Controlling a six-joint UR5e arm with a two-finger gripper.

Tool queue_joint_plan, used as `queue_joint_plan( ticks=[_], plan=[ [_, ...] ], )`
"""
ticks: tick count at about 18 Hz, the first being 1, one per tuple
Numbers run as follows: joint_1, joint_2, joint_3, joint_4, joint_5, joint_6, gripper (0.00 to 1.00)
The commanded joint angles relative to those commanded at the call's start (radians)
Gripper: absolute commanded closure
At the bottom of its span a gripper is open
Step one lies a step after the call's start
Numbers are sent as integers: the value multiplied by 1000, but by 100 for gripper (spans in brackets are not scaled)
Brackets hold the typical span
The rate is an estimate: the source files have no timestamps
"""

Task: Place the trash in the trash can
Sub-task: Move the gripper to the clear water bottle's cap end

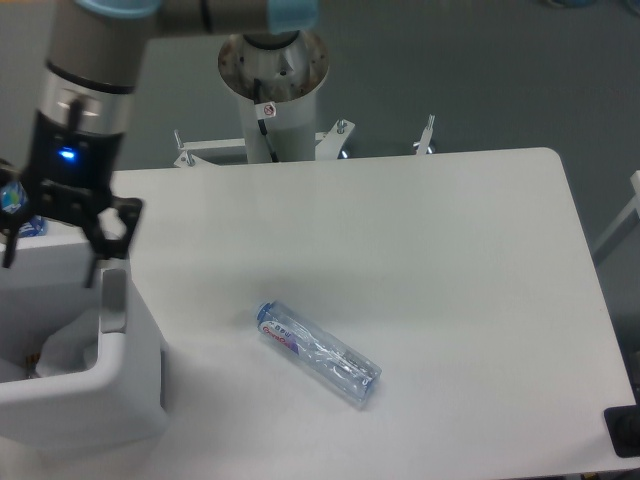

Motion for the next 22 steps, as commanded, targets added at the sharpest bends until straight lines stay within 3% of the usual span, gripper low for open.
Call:
queue_joint_plan(
  ticks=[2, 6, 11, 16, 22],
  plan=[
    [57, -2, -23, 5, 21, -31, 0],
    [108, -20, -60, 5, 225, -98, 0],
    [155, -115, -74, 3, 316, -103, 0],
    [167, -235, -57, 8, 330, -100, 0],
    [195, -319, -29, 20, 336, -95, 0]
  ],
)
